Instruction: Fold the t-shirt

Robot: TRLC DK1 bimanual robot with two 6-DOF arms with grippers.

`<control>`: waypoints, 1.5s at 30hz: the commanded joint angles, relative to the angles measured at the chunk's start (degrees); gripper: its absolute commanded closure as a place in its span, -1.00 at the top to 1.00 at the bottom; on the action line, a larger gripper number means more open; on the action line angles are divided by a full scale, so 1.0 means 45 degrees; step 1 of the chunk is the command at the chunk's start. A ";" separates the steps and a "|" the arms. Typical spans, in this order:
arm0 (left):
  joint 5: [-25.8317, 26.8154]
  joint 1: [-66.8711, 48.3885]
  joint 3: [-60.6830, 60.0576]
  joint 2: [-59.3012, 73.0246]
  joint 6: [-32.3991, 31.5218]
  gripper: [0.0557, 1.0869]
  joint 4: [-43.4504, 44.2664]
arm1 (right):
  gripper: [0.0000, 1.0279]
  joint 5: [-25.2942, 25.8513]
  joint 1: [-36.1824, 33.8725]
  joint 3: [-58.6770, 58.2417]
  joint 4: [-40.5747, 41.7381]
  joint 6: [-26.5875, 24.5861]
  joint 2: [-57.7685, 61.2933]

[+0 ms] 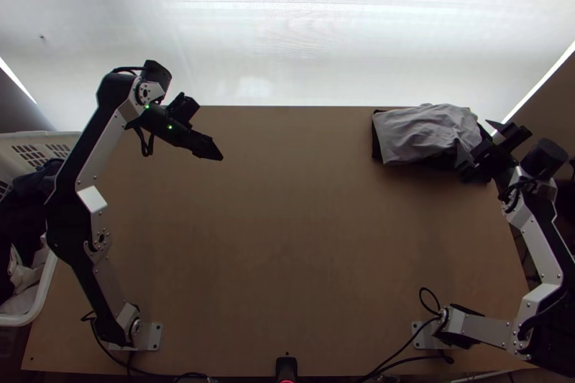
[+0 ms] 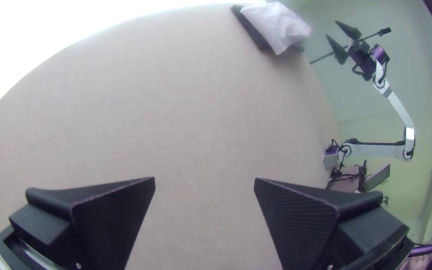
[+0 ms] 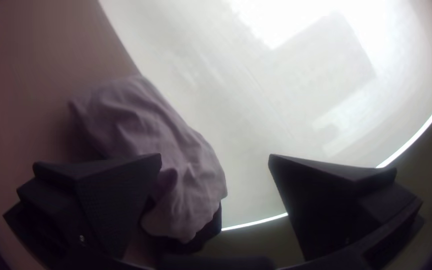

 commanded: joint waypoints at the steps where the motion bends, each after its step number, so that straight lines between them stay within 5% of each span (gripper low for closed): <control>1: 0.0037 -0.0011 0.0267 0.0244 0.0031 0.88 0.0009 | 0.93 0.0632 0.1105 0.2939 -0.2039 0.5716 0.0431; 4: 0.0095 -0.0226 0.0326 0.0420 -0.0067 0.88 0.0029 | 0.91 0.1198 0.1984 0.4970 -0.2645 0.8255 0.2657; 9: 0.0115 -0.0460 0.0326 0.0478 -0.0145 0.88 0.0029 | 0.91 0.0925 0.2414 0.6904 -0.2820 1.0052 0.5860; 15: 0.0095 -0.0245 0.0345 0.0459 -0.0106 0.88 0.0029 | 0.91 0.0749 0.2746 0.6513 0.1750 0.9388 0.7266; 20: 0.0095 -0.0128 0.0326 0.0537 -0.0067 0.88 0.0029 | 0.91 0.0729 0.2922 0.7470 0.1945 0.9661 0.9474; 23: 0.0095 -0.0069 0.0345 0.0634 0.0031 0.88 0.0029 | 0.91 0.0769 0.3156 0.6630 0.2180 0.8021 1.0079; 28: 0.0095 0.0126 0.0365 0.0869 0.0206 0.88 0.0029 | 0.91 0.1413 0.3429 0.4482 0.4289 0.7142 0.9239; 41: -0.0256 0.0419 0.0228 0.1103 0.0480 0.90 0.0204 | 0.91 0.3464 0.2922 0.4970 0.4250 0.6966 1.0470; 45: -0.0842 0.0497 0.0248 0.0908 0.0480 0.90 0.0614 | 0.91 0.3601 0.2609 0.5868 0.2844 0.7025 1.0724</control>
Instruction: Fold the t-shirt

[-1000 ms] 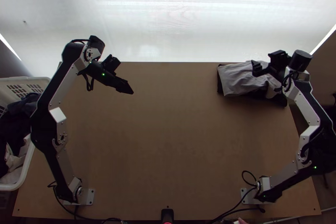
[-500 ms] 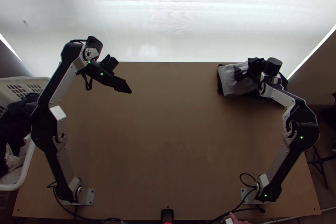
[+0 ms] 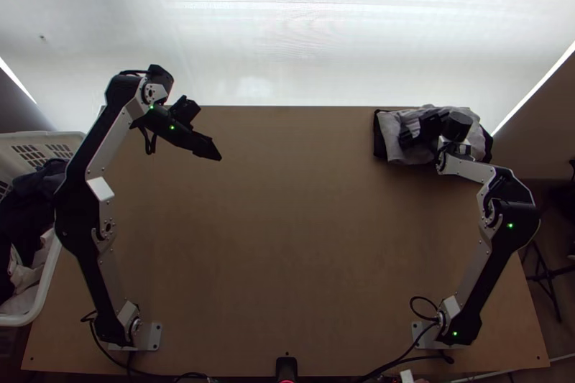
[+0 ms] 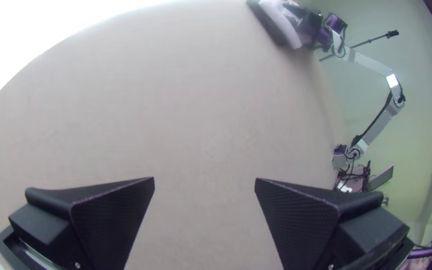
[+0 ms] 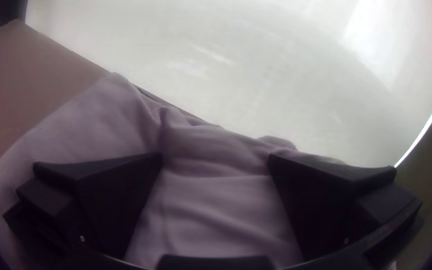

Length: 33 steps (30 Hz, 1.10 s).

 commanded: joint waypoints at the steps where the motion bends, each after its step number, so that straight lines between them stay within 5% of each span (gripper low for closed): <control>1: -0.0800 0.0157 0.0005 -0.0283 0.0067 0.90 0.0557 | 0.91 0.0618 -0.0412 0.0622 -0.1178 -0.0003 0.0041; 8: -0.1327 0.0313 0.0083 -0.1415 -0.0070 0.90 0.1905 | 0.91 0.1321 0.0643 -0.0101 -0.1217 0.0504 -0.4862; 13: -0.1737 0.0801 0.0044 -0.2880 -0.1710 0.90 0.4131 | 0.91 0.1224 0.1424 0.0231 -0.2350 0.1422 -0.7557; 17: -0.3593 0.0958 -0.0288 -0.3876 -0.2609 0.90 0.5713 | 0.91 -0.0163 0.1814 0.1306 -0.4303 0.1891 -0.8124; 22: -0.4335 0.0899 -0.2691 -0.6025 -0.2413 0.90 0.7471 | 0.91 -0.0475 0.2654 0.1462 -0.5553 0.2790 -0.9569; 24: -0.4667 0.0704 -0.3941 -0.7119 -0.2081 0.90 0.8155 | 0.91 0.1302 0.3377 0.1520 -0.5787 0.3317 -1.0155; 26: -0.5390 0.0489 -0.5444 -0.8388 -0.2062 0.90 0.9678 | 0.91 0.4310 0.4607 0.1501 -0.5338 0.3336 -1.0506; 29: -0.6151 0.0255 -0.6616 -0.9443 -0.2746 0.90 1.0948 | 0.91 0.9193 0.6619 0.1403 -0.4674 0.1286 -1.0565; 31: -0.6190 0.0216 -0.6792 -0.9736 -0.3058 0.90 1.0518 | 0.91 1.0657 0.7439 0.1091 -0.3580 -0.0042 -1.0682; 33: -0.6503 0.0196 -0.7241 -1.0165 -0.3214 0.90 1.0459 | 0.91 1.0677 0.7596 0.0563 -0.3365 0.0192 -1.1327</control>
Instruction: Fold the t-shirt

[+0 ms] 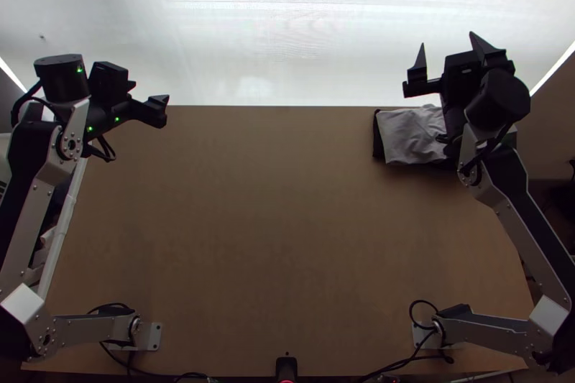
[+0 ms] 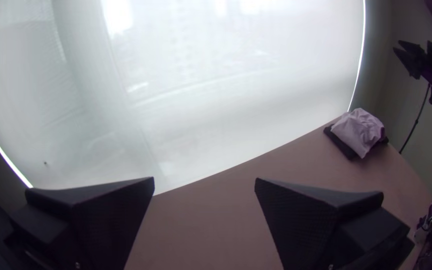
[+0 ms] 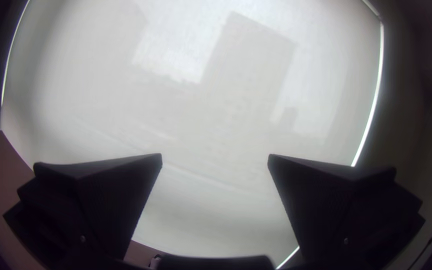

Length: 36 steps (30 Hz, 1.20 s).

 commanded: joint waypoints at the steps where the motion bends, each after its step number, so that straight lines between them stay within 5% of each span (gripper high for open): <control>1: -0.1112 -0.0329 -0.2303 -0.2230 -0.0792 0.90 0.0939 | 0.91 0.3984 0.2292 -0.1271 0.1221 -0.1221 -0.1639; 3: -0.1073 -0.0485 -0.2791 -0.2699 -0.0831 0.90 0.0724 | 0.91 0.3359 0.2214 -0.2775 0.2803 -0.1241 -0.2557; 7: -0.1014 -0.0661 -0.3846 -0.3539 -0.0303 0.90 0.0510 | 0.91 -0.0098 0.1980 -0.5880 0.3760 -0.0791 -0.5077; 10: -0.1249 -0.0485 -0.5389 -0.4476 0.0224 0.90 0.1076 | 0.91 -0.0489 0.2175 -0.8048 0.4893 -0.0147 -0.6678; 12: -0.2342 -0.0466 -0.7245 -0.5785 0.0009 0.90 0.2756 | 0.91 -0.0606 0.2253 -0.9689 0.5948 0.0556 -0.7733; 14: -0.2479 -0.0505 -0.9393 -0.7445 -0.0108 0.90 0.5002 | 0.91 -0.0802 0.2253 -1.1271 0.6202 0.1162 -0.8807; 17: -0.2440 -0.0407 -1.1444 -0.9008 -0.0752 0.90 0.5920 | 0.91 -0.1700 0.2233 -1.3693 0.6162 0.1494 -1.1170; 22: -0.2342 -0.0231 -1.5331 -1.2387 -0.2022 0.90 0.8595 | 0.91 -0.2716 0.2175 -1.6583 0.3799 0.1689 -1.6717; 25: -0.2401 0.0081 -1.7479 -1.4262 -0.1944 0.90 1.0529 | 0.91 -0.2774 0.1960 -1.6583 0.2373 0.2236 -1.7381; 36: -0.1698 0.0296 -1.9764 -1.8226 -0.1788 0.90 0.8498 | 0.91 -0.3165 0.1257 -1.6622 -0.0048 0.3037 -1.7342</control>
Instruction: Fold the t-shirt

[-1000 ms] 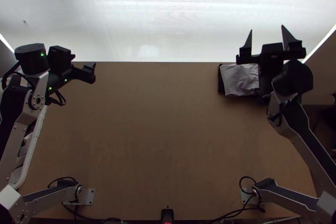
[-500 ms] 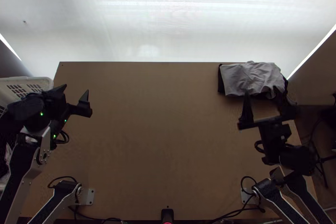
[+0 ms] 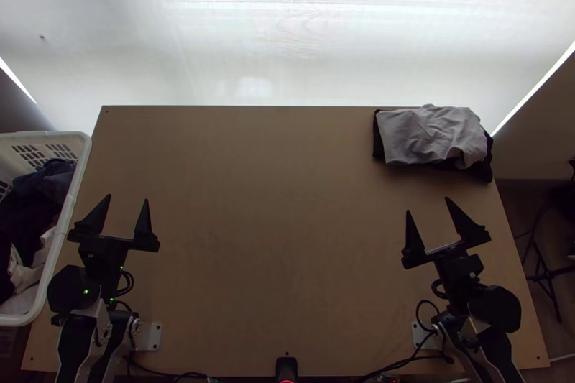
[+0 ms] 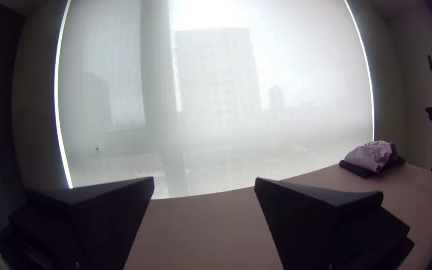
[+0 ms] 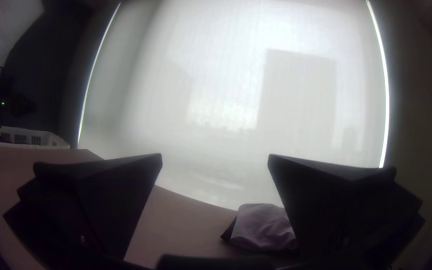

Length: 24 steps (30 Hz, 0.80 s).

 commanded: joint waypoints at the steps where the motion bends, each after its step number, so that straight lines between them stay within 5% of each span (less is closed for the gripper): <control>1: 0.0201 0.0286 -0.1623 -0.2149 -0.0097 0.90 -0.0823 | 0.91 -0.0217 -0.0672 -0.0380 -0.1832 0.0497 -0.0605; 11: 0.0182 0.0032 -0.1740 -0.2149 -0.0195 0.90 -0.3069 | 0.91 -0.0275 -0.0692 -0.0341 -0.3785 0.1025 -0.0624; 24: 0.0182 -0.0378 -0.1877 -0.2130 -0.0273 0.90 -0.3577 | 0.91 -0.0275 -0.0106 -0.0341 -0.5914 0.1904 -0.0624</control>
